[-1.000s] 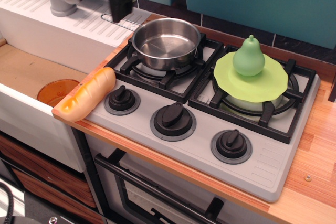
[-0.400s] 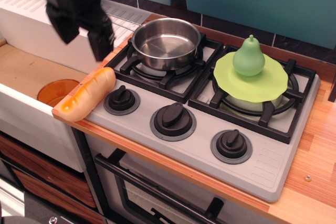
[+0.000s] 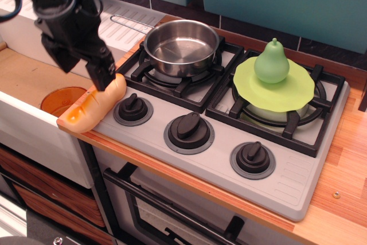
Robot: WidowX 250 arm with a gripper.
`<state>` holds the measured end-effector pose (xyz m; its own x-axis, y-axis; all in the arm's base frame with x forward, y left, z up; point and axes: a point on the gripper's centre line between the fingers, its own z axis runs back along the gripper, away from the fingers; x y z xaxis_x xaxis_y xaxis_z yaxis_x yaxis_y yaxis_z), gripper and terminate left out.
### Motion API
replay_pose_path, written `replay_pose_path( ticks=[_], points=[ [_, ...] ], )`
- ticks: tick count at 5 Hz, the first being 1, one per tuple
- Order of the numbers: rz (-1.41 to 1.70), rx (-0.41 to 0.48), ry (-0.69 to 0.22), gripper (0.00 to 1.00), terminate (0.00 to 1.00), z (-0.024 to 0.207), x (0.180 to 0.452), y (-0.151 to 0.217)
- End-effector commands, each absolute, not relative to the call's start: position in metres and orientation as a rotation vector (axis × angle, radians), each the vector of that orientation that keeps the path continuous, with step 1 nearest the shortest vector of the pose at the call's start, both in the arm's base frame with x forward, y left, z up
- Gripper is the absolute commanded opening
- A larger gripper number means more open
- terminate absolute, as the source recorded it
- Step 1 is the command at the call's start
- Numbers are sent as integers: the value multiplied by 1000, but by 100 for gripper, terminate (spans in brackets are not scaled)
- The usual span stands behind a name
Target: Put pear on plate and bread in pot or pan on stove
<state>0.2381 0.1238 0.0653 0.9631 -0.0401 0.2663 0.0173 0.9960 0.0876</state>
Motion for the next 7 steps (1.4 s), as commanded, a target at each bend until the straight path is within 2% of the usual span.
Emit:
replay_pose_path(
  ticks=[1, 3, 4, 5, 6, 7],
  points=[
    [-47, 74, -347, 100, 0, 42, 239, 128],
    [-40, 55, -373, 100, 0, 17, 237, 127],
    [-24, 65, -348, 0, 0, 16, 231, 120],
    [-19, 78, -327, 0, 0, 23, 235, 117],
    [-27, 77, -299, 0, 0, 41, 241, 115],
    [-32, 87, -297, 0, 0, 74, 243, 113]
  ],
)
